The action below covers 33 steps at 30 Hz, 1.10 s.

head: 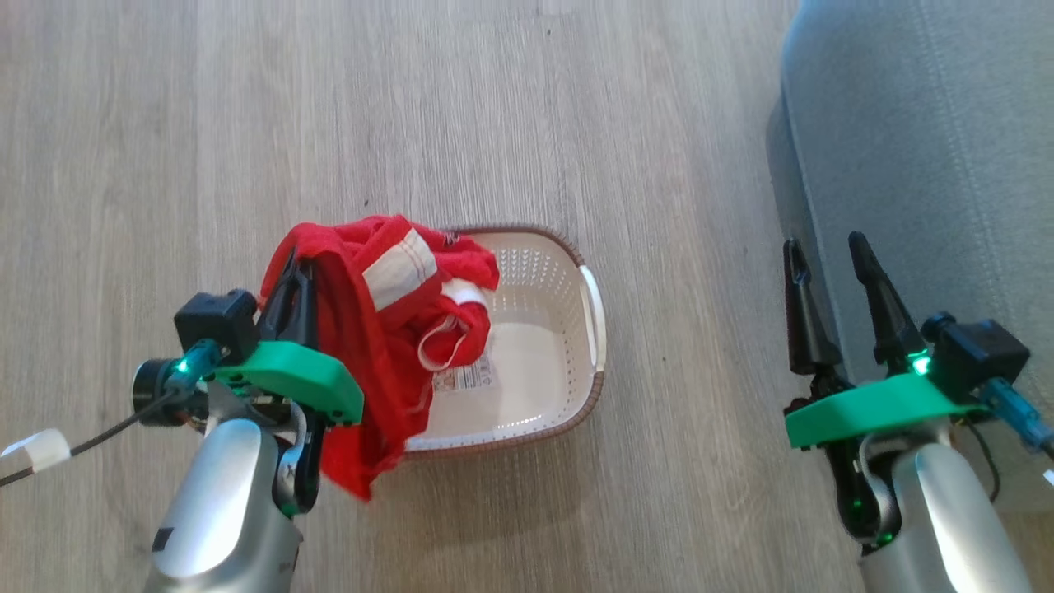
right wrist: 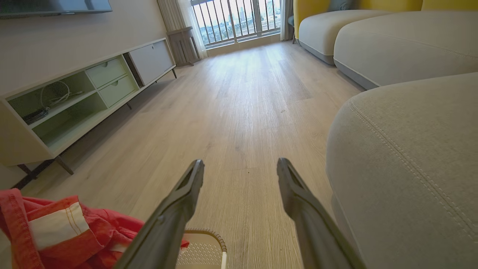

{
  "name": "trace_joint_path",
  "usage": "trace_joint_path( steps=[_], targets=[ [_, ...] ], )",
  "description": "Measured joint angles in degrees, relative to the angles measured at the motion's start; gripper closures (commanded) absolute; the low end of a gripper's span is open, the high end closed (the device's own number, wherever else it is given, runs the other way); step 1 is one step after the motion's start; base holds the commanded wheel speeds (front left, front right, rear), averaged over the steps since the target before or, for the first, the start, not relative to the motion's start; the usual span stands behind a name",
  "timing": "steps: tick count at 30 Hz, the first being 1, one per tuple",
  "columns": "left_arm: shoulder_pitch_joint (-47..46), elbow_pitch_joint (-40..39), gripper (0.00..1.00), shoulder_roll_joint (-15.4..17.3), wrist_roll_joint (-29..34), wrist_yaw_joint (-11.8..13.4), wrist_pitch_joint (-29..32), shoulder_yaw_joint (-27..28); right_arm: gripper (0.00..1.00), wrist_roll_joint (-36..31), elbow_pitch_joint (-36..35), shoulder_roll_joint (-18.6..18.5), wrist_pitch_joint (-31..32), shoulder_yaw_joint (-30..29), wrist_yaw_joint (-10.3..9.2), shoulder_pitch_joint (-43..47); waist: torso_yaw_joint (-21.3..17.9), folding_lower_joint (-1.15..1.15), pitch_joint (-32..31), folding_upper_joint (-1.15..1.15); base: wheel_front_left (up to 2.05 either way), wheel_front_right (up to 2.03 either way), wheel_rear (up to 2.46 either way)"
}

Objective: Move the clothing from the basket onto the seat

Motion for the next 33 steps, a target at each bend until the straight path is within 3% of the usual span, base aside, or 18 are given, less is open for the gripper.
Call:
trace_joint_path(
  steps=[33],
  targets=[
    [12.2, -5.33, 1.0, -0.58, 1.52, -1.41, 0.0, 6.43, 0.0, -0.96, 1.77, 0.14, 0.01, -1.51, 0.0, 9.95, 0.37, 0.0, -15.23, 0.0, 0.0, 0.0, 0.0]
  ],
)
